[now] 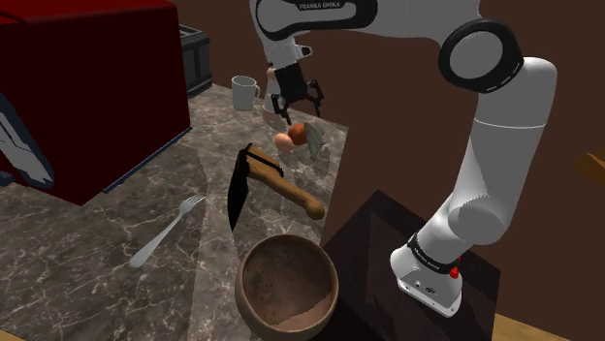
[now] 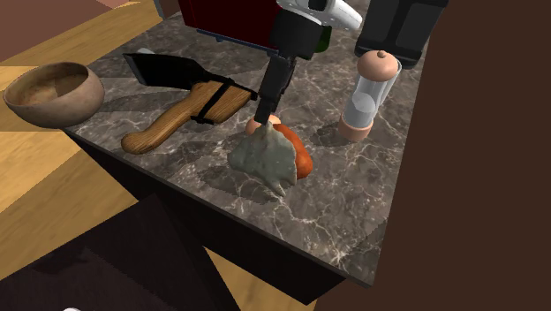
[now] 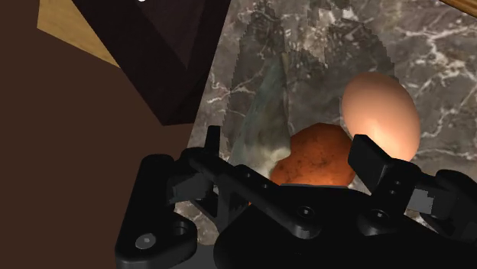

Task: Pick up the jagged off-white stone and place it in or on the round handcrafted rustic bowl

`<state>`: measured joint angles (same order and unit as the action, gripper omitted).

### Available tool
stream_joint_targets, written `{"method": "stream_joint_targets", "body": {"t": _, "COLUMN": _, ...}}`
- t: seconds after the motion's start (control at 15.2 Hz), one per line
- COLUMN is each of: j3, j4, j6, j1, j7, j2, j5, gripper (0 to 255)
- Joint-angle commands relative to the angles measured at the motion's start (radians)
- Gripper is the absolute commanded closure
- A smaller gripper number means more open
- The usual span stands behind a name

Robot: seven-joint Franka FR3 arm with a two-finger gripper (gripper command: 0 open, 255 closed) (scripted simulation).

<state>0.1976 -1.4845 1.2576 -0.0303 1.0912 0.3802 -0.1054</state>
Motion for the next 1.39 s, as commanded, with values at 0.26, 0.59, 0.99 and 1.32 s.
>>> {"method": "stream_joint_targets", "body": {"t": 0.26, "j3": 0.000, "j4": -0.040, "j6": 0.024, "j1": -0.003, "j7": 0.000, "j2": -0.017, "j5": 0.002, "gripper": 0}}
{"method": "stream_joint_targets", "body": {"t": 0.59, "j3": 0.000, "j4": -0.040, "j6": 0.024, "j1": -0.003, "j7": 0.000, "j2": -0.017, "j5": 0.002, "gripper": 255}}
{"method": "stream_joint_targets", "body": {"t": 0.99, "j3": 0.000, "j4": -0.040, "j6": 0.024, "j1": -0.003, "j7": 0.000, "j2": -0.017, "j5": 0.002, "gripper": 255}}
{"method": "stream_joint_targets", "body": {"t": 1.32, "j3": 0.001, "j4": -0.006, "j6": -0.014, "j1": -0.002, "j7": -0.003, "j2": -0.022, "j5": 0.003, "gripper": 255}}
